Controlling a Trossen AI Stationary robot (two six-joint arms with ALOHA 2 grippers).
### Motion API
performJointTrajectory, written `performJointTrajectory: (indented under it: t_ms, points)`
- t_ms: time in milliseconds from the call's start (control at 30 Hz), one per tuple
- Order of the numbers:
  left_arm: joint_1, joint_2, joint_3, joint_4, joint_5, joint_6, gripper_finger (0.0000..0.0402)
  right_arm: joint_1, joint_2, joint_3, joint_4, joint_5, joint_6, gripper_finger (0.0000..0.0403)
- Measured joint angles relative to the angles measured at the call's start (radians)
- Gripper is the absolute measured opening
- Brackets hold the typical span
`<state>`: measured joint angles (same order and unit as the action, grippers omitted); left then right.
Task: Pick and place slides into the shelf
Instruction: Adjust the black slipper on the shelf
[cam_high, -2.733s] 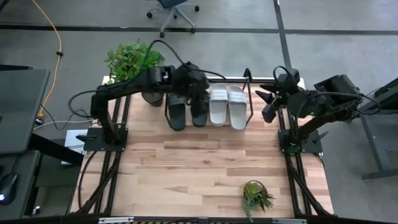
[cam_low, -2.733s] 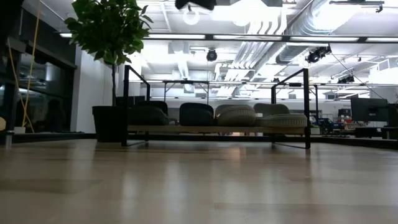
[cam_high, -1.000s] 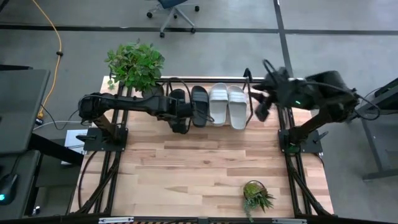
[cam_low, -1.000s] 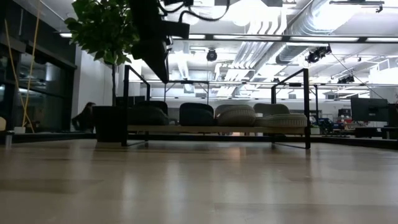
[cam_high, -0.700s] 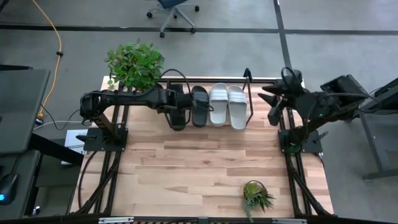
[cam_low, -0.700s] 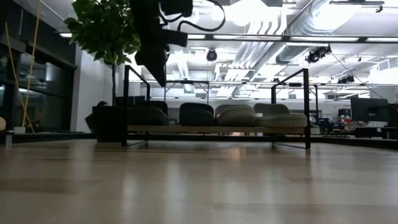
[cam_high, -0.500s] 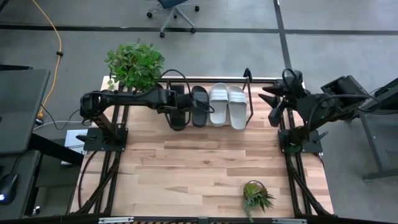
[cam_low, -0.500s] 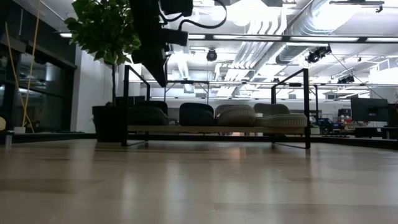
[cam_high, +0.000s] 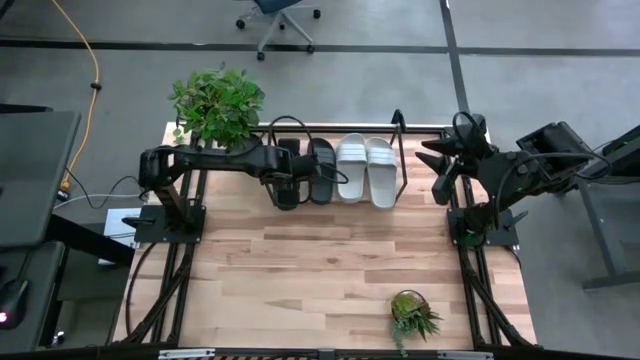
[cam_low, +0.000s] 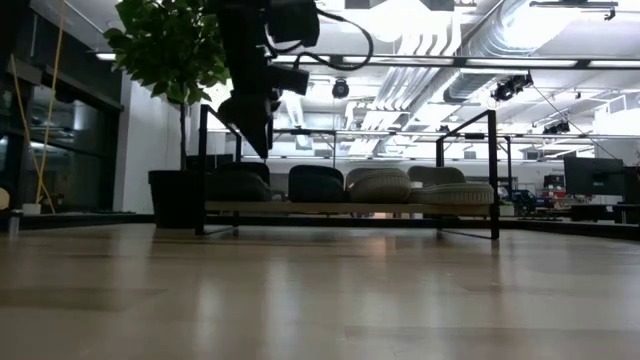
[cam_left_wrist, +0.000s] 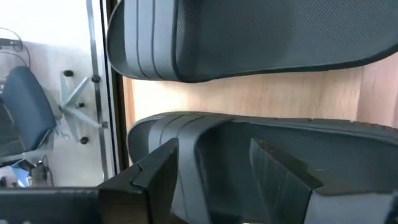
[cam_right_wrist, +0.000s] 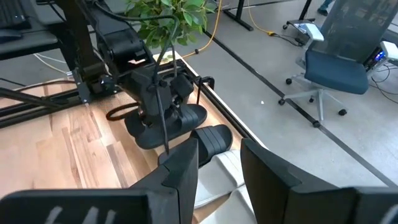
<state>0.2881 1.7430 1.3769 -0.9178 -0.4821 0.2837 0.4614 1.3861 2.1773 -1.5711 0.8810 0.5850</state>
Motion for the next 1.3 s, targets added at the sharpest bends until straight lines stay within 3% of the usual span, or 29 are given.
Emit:
performJointTrajectory:
  t_ms: [233,833,1300]
  points:
    - [0.001,0.026,0.0,0.001,-0.032,0.0,0.0199,0.0,0.001,0.0,0.0,-0.001,0.002,0.0114]
    - [0.023,0.077,0.001,-0.026,-0.139,0.005,0.0164,0.0,0.002,0.0,0.0,-0.007,0.003,0.0114]
    - [0.06,0.076,0.001,-0.024,-0.107,0.008,0.0126,0.0,0.002,0.0,0.0,-0.009,0.022,0.0114]
